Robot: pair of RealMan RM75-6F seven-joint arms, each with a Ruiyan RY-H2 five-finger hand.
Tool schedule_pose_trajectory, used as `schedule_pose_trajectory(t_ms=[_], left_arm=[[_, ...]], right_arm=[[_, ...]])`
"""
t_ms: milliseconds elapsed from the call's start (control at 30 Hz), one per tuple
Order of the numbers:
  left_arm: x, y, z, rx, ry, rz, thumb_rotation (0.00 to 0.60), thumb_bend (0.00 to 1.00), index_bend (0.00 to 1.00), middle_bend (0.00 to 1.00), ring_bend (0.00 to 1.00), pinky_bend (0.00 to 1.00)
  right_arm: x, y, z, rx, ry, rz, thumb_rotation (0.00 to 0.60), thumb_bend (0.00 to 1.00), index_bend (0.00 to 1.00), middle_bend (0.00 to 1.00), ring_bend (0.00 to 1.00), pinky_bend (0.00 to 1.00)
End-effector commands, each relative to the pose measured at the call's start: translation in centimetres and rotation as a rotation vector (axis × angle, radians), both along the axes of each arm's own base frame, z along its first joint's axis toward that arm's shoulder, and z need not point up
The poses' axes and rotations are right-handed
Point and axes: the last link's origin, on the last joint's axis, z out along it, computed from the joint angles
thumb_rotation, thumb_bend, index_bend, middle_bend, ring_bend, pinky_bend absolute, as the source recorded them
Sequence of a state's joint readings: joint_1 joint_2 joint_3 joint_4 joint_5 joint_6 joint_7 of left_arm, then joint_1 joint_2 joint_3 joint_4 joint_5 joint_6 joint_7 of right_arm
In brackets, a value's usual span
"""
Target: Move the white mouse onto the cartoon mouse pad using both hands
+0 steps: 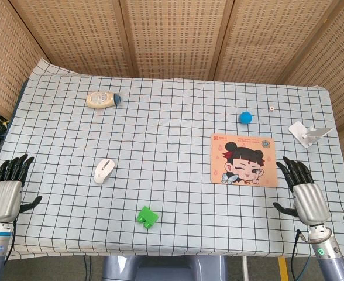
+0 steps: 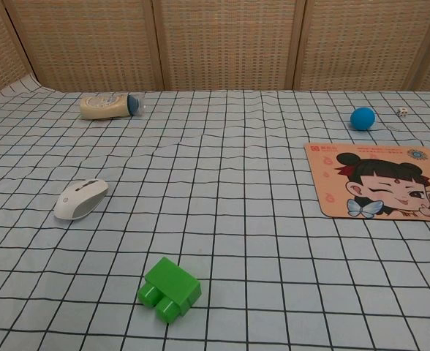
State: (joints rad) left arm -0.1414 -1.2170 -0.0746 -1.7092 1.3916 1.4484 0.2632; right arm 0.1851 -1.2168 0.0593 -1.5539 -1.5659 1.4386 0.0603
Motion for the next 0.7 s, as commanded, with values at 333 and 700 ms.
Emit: schedule_pose_trajectory(t_ms=[333, 700], left_arm=[[-0.1, 0.0, -0.2, -0.011, 0.0, 0.006, 0.6, 0.19, 0.0, 0.0, 0.0, 0.0], [0.0, 0.8, -1.8, -0.058, 0.022, 0.019, 0.6, 0.19, 0.0, 0.0, 0.0, 0.0]], right_arm=[[0.0, 0.0, 0.0, 0.002, -0.005, 0.001, 0.6, 0.14, 0.0, 0.0, 0.0, 0.0], [-0.2, -0.2, -0.1, 0.028, -0.013, -0.004, 0.6, 0.14, 0.0, 0.0, 0.0, 0.0]])
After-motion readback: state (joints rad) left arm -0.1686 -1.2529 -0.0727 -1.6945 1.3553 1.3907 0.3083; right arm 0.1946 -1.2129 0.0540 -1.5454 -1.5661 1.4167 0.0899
